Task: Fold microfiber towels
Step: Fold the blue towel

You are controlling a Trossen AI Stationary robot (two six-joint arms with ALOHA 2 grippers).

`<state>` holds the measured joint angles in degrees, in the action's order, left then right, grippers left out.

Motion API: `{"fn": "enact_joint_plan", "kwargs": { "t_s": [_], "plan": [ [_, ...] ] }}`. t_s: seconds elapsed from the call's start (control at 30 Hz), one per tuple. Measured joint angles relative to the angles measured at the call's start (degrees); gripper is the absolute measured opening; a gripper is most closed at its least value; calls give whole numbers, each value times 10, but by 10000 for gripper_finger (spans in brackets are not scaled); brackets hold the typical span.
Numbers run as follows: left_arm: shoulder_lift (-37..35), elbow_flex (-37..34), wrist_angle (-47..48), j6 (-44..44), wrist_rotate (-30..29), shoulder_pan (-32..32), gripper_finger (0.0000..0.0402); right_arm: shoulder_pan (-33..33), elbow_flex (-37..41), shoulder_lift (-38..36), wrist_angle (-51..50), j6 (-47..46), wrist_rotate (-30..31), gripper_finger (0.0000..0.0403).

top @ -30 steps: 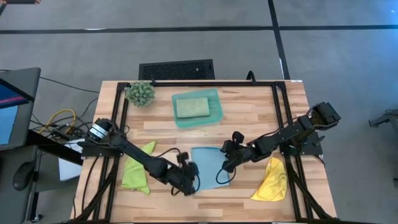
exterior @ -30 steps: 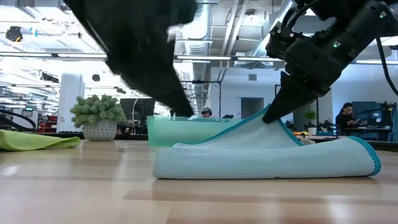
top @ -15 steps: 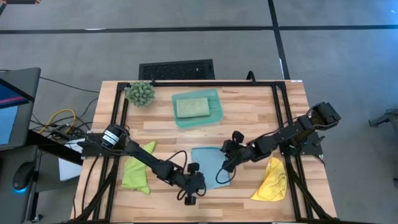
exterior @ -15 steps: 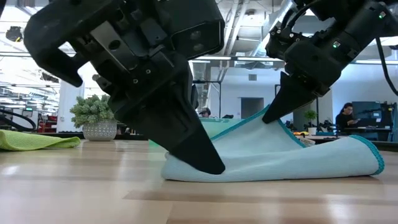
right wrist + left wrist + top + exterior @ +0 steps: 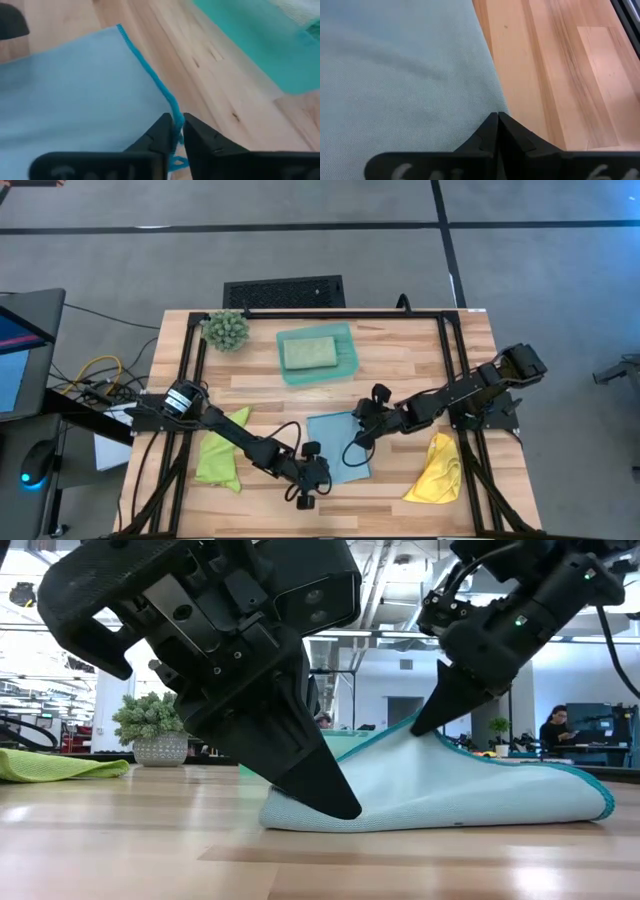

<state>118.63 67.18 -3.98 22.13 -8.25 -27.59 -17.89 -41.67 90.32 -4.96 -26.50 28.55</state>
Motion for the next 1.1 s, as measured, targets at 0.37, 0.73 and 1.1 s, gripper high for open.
{"fn": "enact_joint_plan", "kwargs": {
  "t_s": [0.37, 0.73, 1.1],
  "plan": [
    [0, 0, 0, 0, 0, 0, 4, 2, 0, -37, -101, -40, 40, 156],
    [-54, -2, 5, 10, -78, -15, 4, -156, 0, -41, 36, 21, -65, 131],
    [-48, -2, 148, 100, -279, 31, 4, -163, 0, 103, 175, 67, -193, 73]
  ]
}}
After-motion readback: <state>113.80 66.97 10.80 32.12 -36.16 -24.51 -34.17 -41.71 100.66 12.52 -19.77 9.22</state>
